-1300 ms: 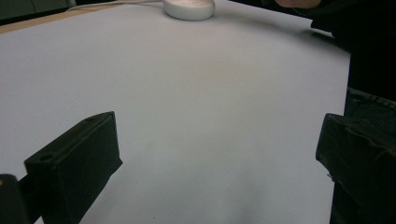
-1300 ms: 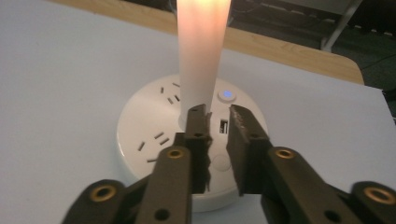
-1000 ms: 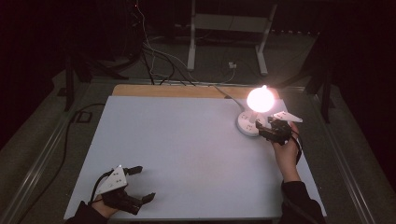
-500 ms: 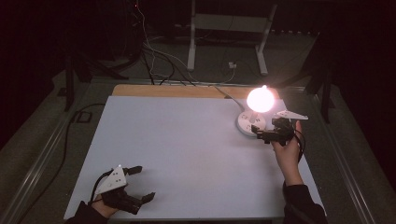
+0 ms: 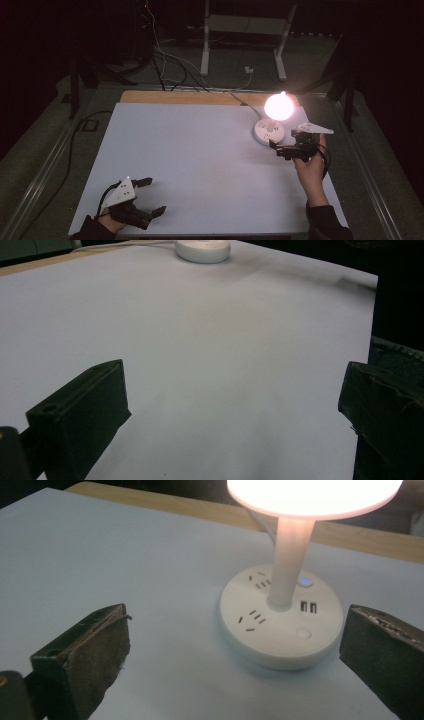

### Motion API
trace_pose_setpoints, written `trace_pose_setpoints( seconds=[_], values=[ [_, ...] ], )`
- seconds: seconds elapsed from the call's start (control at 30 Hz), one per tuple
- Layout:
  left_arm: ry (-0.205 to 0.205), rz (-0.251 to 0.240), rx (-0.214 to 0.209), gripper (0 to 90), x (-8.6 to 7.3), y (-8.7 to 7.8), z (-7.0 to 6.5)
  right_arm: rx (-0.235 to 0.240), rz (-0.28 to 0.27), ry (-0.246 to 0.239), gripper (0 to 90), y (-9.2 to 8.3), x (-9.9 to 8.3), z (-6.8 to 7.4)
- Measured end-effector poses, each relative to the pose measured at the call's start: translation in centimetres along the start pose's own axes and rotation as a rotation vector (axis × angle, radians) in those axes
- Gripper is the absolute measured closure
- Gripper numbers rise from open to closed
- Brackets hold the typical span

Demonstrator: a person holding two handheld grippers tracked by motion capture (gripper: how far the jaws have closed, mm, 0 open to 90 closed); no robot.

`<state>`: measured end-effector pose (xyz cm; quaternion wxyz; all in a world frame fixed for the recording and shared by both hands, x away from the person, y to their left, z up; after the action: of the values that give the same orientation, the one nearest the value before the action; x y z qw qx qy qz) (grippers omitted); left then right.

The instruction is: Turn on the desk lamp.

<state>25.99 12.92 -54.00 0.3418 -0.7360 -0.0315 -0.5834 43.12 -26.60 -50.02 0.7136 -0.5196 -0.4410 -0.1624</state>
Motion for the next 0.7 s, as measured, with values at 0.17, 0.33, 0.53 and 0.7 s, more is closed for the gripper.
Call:
trace_pose_setpoints(
  seconds=[0.17,0.33,0.53,0.7],
  values=[
    [0.004,-0.004,-0.001,0.3,0.0,-0.1,0.0,0.03,-0.012,0.008,0.0,-0.9,-0.4,0.8],
    [0.006,-0.001,0.001,0.3,0.0,0.0,-0.1,0.025,0.004,-0.023,0.0,-1.0,-1.8,1.6],
    [0.005,-0.001,-0.002,0.3,0.0,0.0,-0.1,0.036,0.005,-0.039,0.0,-1.3,-3.0,2.4],
    [0.008,-0.001,-0.006,0.3,0.0,0.0,-0.2,0.042,0.013,-0.066,0.0,-1.8,-4.1,3.1]
  ],
)
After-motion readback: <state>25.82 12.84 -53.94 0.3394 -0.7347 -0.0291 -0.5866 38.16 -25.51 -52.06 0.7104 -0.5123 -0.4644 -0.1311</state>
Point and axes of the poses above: each handheld gripper's, and its own axes: y roughly forward along the jaws, x roughly out of its top, z roughly to its left, the point moved 10 cm from there along y, roughly forward along the jaws, and after that the axes turned 4 degrees about z, right-handed, at the moved point
